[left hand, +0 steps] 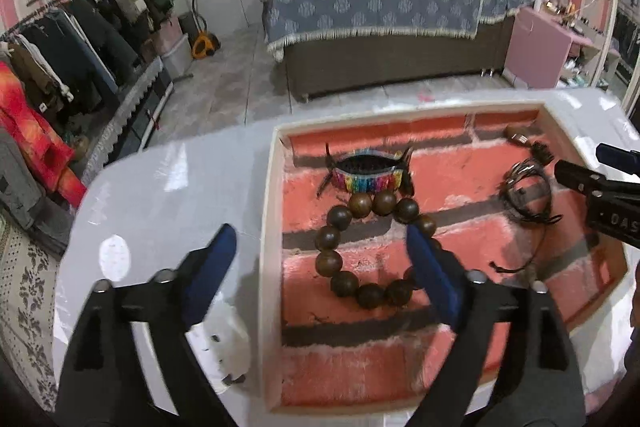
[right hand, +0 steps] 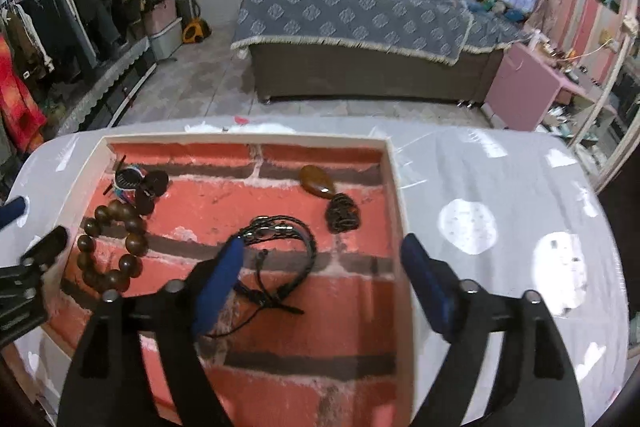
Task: Organize jewelry
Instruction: 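Lift both open tools away from the tray, then grasp the white-strap watch with left tool while right tool grasps the orange scrunchie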
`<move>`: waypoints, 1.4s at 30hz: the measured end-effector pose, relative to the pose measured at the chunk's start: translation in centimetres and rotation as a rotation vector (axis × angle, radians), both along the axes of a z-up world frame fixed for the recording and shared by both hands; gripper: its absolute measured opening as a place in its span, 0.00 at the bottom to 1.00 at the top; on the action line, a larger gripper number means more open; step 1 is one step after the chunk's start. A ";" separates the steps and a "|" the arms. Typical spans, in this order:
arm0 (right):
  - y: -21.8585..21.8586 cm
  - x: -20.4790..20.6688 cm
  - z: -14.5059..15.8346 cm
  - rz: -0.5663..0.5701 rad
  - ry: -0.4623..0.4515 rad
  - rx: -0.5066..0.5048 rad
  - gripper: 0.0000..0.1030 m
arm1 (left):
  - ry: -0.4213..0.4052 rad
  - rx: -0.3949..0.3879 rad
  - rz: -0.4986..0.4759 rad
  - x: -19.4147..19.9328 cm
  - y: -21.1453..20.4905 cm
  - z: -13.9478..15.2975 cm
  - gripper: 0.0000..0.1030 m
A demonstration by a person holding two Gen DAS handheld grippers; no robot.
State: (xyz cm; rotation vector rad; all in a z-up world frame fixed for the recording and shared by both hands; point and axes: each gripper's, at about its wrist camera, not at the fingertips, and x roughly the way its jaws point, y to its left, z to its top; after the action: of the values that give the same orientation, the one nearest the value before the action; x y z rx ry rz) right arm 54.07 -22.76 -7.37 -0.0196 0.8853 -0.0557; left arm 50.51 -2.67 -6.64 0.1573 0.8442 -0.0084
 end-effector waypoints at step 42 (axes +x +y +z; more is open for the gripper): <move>-3.9 -23.8 2.4 -0.084 -0.255 0.009 0.96 | -0.198 -0.106 0.033 -22.8 7.2 2.0 0.95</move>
State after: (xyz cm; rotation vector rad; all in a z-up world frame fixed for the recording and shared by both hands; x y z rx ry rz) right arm 30.26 -26.70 -5.01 0.0327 0.6308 -0.1294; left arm 27.68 4.54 -4.65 0.0436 0.6466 -0.0066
